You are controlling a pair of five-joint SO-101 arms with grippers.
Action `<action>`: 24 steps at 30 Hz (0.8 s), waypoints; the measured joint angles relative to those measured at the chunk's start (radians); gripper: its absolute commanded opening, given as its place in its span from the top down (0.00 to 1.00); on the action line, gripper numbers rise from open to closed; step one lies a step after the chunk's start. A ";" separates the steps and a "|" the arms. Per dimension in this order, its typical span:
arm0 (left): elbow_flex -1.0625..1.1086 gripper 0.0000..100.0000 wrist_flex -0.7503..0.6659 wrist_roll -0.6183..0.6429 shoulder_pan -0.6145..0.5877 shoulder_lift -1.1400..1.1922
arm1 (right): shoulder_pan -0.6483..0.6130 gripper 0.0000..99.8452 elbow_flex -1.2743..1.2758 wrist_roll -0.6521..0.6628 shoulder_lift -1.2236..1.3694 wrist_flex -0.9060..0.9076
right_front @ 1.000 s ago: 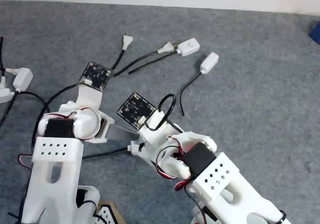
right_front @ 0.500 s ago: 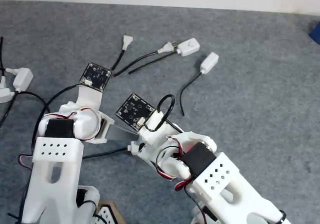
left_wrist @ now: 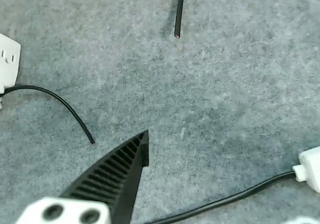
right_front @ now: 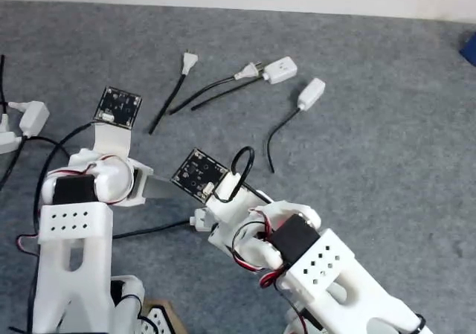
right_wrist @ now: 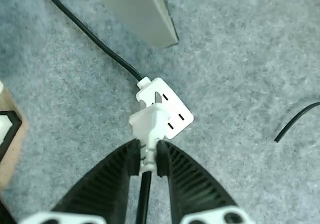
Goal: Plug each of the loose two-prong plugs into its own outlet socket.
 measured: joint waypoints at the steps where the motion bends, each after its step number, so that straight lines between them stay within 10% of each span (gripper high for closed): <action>1: 0.000 0.45 0.000 0.000 0.002 0.000 | 0.000 0.99 0.000 -0.009 0.000 0.000; 24: 0.135 0.45 0.000 0.005 0.103 0.000 | -0.006 0.99 0.000 -0.038 0.000 -0.029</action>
